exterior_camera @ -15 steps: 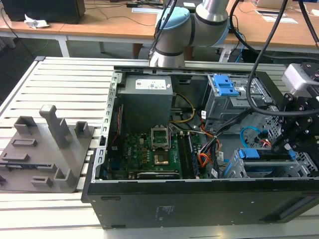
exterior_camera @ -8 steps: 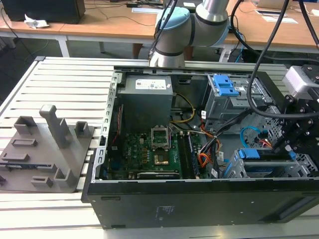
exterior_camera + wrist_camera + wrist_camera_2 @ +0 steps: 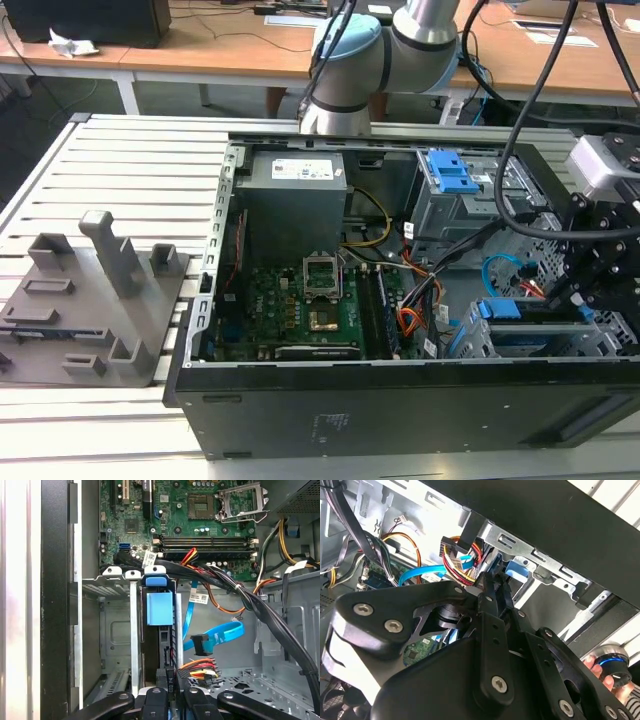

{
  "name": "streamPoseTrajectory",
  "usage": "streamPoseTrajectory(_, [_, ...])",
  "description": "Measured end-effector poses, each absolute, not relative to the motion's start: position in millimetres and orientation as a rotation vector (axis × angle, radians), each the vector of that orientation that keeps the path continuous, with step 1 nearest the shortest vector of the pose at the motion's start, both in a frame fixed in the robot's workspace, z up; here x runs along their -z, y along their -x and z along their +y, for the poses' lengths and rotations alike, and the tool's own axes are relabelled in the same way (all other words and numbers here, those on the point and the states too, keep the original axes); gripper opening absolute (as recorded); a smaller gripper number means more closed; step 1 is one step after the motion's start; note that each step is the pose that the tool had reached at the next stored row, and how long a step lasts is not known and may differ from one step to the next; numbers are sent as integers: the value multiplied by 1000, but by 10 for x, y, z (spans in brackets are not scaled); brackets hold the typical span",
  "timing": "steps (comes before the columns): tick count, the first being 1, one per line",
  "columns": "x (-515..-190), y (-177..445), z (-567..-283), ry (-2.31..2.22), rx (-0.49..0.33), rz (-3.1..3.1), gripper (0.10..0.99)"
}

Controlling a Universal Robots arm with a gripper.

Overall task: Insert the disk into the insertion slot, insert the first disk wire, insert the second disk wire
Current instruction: 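Insert the first disk wire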

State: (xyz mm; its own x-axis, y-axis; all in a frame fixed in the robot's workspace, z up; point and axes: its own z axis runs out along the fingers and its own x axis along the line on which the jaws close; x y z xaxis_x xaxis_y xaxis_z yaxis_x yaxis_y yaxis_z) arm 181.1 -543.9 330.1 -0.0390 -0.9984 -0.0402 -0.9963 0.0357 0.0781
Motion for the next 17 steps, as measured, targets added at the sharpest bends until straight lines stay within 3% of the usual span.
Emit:
streamPoseTrajectory(1, [-3300, -1811, -5439, -2160, 131, -2242, 196])
streamPoseTrajectory(2, [-3300, -1811, -5439, -2160, 131, -2242, 259])
streamPoseTrajectory(12, [-3636, -1811, -5432, -2160, 131, -2242, 259])
streamPoseTrajectory(13, [-3644, -1811, -5430, -2160, 131, -2242, 239])
streamPoseTrajectory(15, [-3653, -1811, -5425, -2159, 131, -2243, 114])
streamPoseTrajectory(17, [-3654, -1811, -5422, -2159, 131, -2243, 106])
